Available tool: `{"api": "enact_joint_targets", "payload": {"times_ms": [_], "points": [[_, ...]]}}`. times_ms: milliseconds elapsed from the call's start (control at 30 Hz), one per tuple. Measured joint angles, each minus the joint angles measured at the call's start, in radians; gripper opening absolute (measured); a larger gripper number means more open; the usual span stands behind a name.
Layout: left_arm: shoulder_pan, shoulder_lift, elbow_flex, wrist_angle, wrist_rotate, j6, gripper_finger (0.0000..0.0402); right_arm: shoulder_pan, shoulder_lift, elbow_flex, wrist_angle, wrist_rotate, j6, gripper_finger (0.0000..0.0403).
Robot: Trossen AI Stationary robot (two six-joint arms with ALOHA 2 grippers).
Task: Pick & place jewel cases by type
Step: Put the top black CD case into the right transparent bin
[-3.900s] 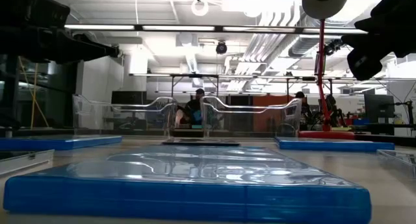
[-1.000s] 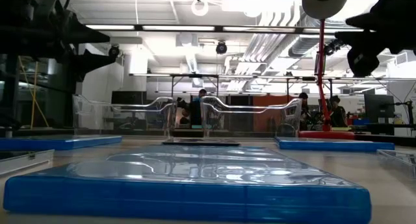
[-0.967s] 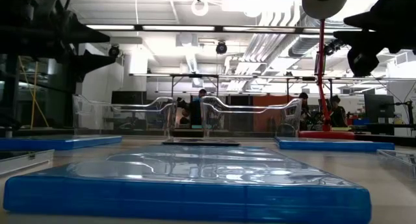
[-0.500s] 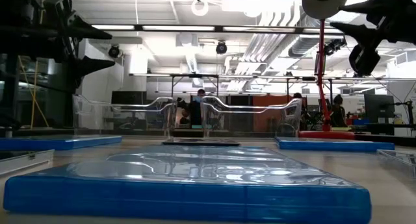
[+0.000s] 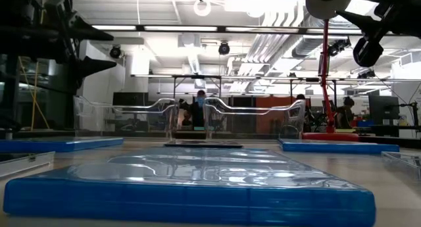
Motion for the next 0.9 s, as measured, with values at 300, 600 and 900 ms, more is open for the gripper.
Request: {"api": "enact_joint_targets", "payload": {"times_ms": [300, 600, 900], "points": [[0.0, 0.0, 0.005, 0.134, -0.011, 0.04, 0.0291, 0.0, 0.0, 0.002, 0.076, 0.044, -0.038, 0.0108], [0.0, 0.087, 0.126, 0.133, -0.024, 0.167, 0.0291, 0.0, 0.07, 0.186, -0.073, 0.108, -0.18, 0.0108], [0.0, 0.393, 0.379, 0.037, 0.012, 0.29, 0.0291, -0.001, 0.41, 0.567, -0.462, 0.198, -0.261, 0.0108]]}}
